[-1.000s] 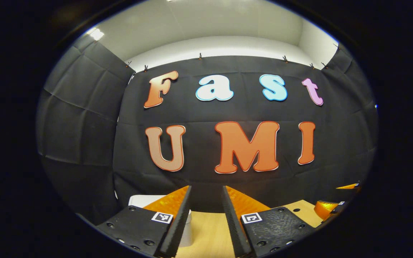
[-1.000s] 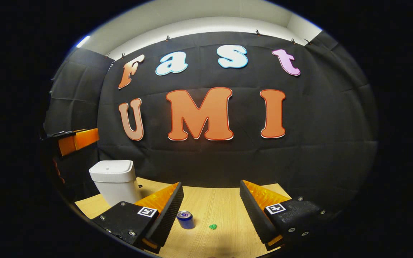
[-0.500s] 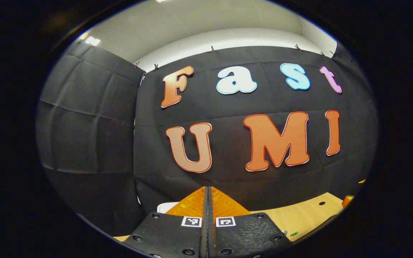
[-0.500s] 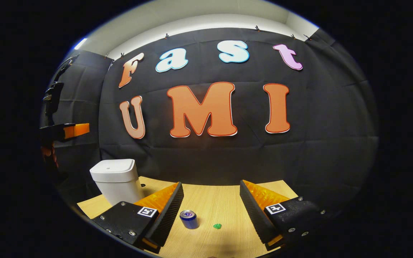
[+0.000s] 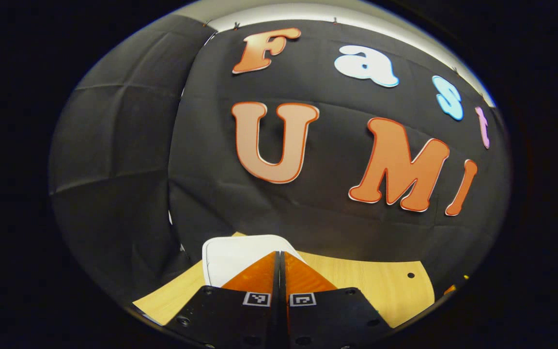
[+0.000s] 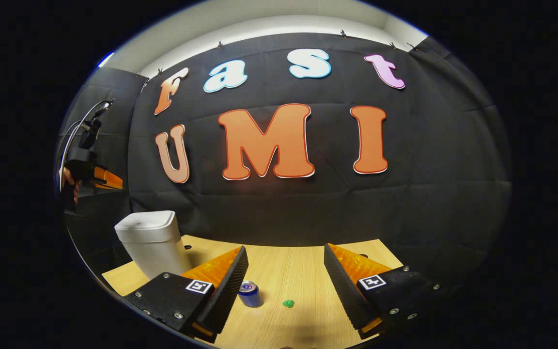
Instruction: Press the lid of the desktop garbage bin to open it, pick up the crumpled paper on the desktop and throw it into the bin, then pick up the pop can on the desktop and drop it into the bin, and finally close the garbage bin lid.
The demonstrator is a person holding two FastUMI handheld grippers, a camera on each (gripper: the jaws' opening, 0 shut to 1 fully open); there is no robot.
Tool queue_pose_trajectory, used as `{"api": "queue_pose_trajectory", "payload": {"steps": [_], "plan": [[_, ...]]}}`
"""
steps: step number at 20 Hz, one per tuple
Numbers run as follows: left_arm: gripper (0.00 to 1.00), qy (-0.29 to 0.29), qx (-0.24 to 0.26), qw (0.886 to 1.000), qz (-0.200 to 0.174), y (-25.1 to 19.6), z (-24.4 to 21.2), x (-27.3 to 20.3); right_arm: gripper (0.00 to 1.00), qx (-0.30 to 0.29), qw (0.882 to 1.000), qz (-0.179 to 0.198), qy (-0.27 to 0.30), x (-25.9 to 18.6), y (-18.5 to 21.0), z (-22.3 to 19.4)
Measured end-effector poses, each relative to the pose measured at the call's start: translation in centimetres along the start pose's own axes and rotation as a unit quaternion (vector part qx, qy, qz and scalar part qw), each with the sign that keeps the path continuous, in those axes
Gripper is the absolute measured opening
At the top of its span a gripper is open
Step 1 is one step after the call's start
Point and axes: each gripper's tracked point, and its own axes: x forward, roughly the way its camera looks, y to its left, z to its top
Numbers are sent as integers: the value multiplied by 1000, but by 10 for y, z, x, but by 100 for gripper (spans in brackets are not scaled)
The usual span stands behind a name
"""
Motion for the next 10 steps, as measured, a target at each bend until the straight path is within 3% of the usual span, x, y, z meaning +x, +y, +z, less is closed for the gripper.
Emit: {"api": "queue_pose_trajectory", "payload": {"steps": [5, 10], "plan": [[0, 114, -15, 993, -4, 4, -22, 38, 94, 1, 1000, -4, 2, 0, -8, -3], [0, 212, -27, 977, -4, 3, -65, 55, 94, 5, 1000, -15, 4, -3, -19, -8]]}}
